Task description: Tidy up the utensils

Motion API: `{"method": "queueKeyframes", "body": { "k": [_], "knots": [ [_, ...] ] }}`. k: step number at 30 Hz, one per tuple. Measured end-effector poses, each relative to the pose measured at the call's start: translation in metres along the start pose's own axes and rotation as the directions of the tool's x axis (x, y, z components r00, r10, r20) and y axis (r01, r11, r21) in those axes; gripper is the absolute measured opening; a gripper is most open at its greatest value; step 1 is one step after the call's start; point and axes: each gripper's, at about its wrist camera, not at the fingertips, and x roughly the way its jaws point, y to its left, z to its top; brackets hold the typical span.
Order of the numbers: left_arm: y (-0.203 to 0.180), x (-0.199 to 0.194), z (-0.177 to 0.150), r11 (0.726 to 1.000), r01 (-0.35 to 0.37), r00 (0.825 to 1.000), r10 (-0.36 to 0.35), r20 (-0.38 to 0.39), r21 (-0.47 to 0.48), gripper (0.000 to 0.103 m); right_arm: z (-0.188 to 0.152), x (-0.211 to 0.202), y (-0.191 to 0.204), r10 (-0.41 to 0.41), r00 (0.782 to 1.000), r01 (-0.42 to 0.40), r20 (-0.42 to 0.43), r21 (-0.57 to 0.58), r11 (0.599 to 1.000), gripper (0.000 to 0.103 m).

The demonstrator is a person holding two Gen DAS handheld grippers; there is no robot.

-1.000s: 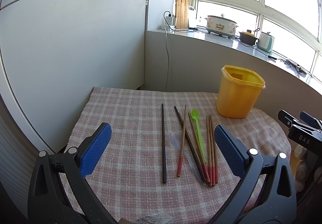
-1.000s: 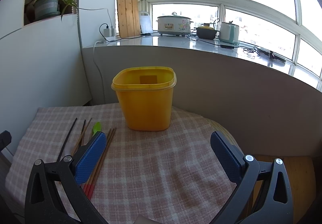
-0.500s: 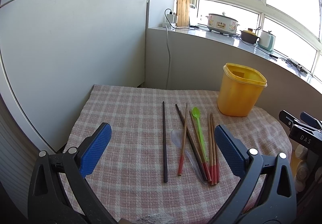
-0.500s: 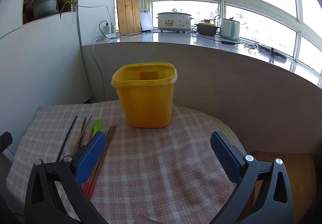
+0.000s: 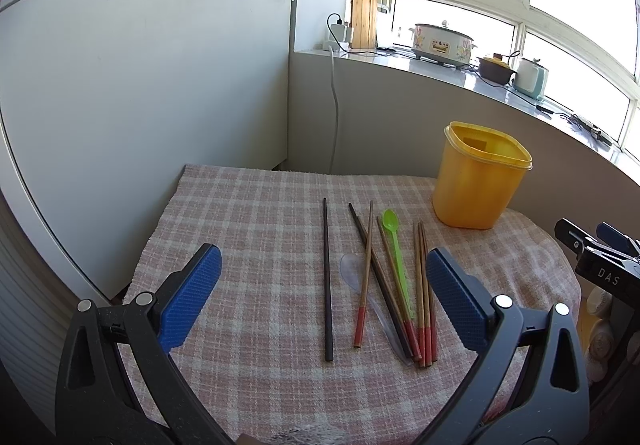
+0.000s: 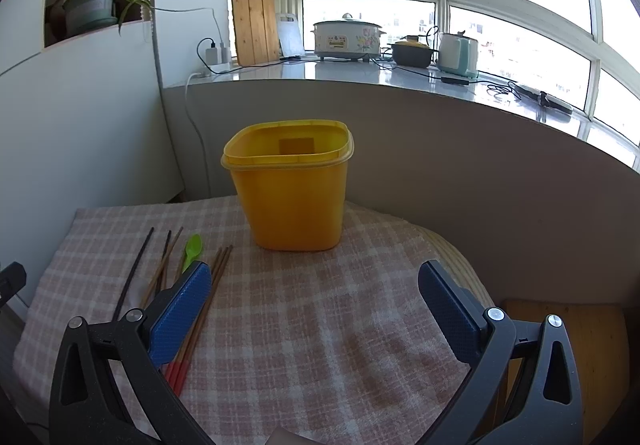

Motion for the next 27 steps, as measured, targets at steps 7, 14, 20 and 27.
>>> {"method": "queueKeyframes", "body": {
  "k": [7, 14, 20, 27],
  "knots": [
    [0.0, 0.008, -0.001, 1.0, -0.008, 1.0, 0.008, -0.019, 0.003, 0.103, 0.0, 0.005, 0.001, 0.017, 1.0, -0.017, -0.018, -0.001, 1.0, 0.102],
    [0.001, 0.023, -0.003, 1.0, 0.001, 0.999, 0.0, -0.055, 0.025, 0.103, -0.004, 0.012, 0.004, 0.093, 0.995, -0.092, -0.034, 0.014, 0.996, 0.102],
    [0.003, 0.036, -0.009, 0.998, 0.024, 0.998, -0.02, -0.064, 0.056, 0.101, -0.007, 0.02, 0.012, 0.113, 0.992, -0.114, -0.051, -0.021, 0.993, 0.102],
    [0.006, 0.067, -0.011, 0.995, 0.087, 0.987, -0.078, -0.141, 0.059, 0.077, -0.008, 0.032, 0.023, 0.134, 0.988, -0.138, -0.082, -0.045, 0.989, 0.099]
  ]
}}
